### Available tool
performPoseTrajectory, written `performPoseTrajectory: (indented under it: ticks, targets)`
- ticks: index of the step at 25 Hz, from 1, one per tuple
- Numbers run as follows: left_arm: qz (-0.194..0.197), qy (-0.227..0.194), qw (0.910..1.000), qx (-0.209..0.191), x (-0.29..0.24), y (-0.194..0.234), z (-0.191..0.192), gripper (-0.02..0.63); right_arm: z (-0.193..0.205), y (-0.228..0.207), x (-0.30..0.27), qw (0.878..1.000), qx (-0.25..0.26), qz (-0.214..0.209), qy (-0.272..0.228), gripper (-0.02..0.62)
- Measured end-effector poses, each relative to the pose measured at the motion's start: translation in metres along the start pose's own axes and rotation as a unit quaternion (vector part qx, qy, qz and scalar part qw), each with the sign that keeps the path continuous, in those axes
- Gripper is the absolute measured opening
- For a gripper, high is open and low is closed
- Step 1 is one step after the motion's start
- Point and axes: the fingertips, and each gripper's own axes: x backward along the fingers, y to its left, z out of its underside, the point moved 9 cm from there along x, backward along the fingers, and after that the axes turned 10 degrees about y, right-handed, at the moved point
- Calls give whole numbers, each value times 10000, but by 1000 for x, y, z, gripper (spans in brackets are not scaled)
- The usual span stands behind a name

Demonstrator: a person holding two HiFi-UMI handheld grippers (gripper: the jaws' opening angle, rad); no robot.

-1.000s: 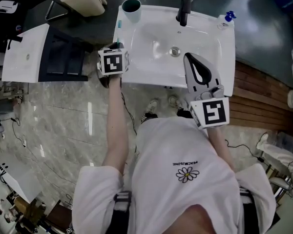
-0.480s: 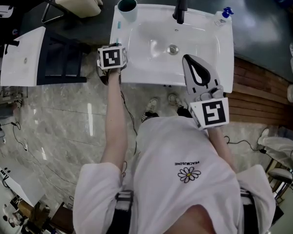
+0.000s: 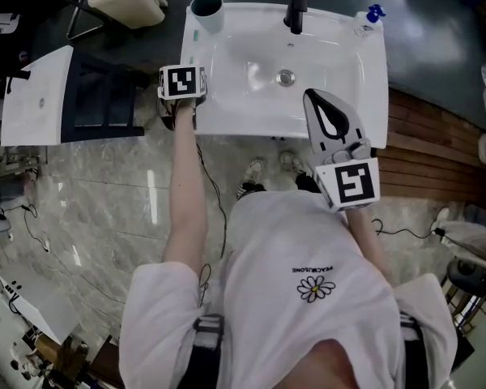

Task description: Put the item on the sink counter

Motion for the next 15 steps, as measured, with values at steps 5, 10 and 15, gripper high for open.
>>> performPoseTrajectory:
  ticks: [5, 10, 15]
  targets:
    - [11, 256, 9997, -34, -5, -1, -4, 38, 2, -2, 4, 10000, -8, 52, 41, 12]
    - [9, 550, 9985, 21, -12, 2, -6, 40, 1, -2, 5, 10000, 3, 53, 42, 12]
    - [114, 755, 9971, 26, -18, 3, -7, 40, 3, -2, 6, 10000, -20, 44, 72, 12]
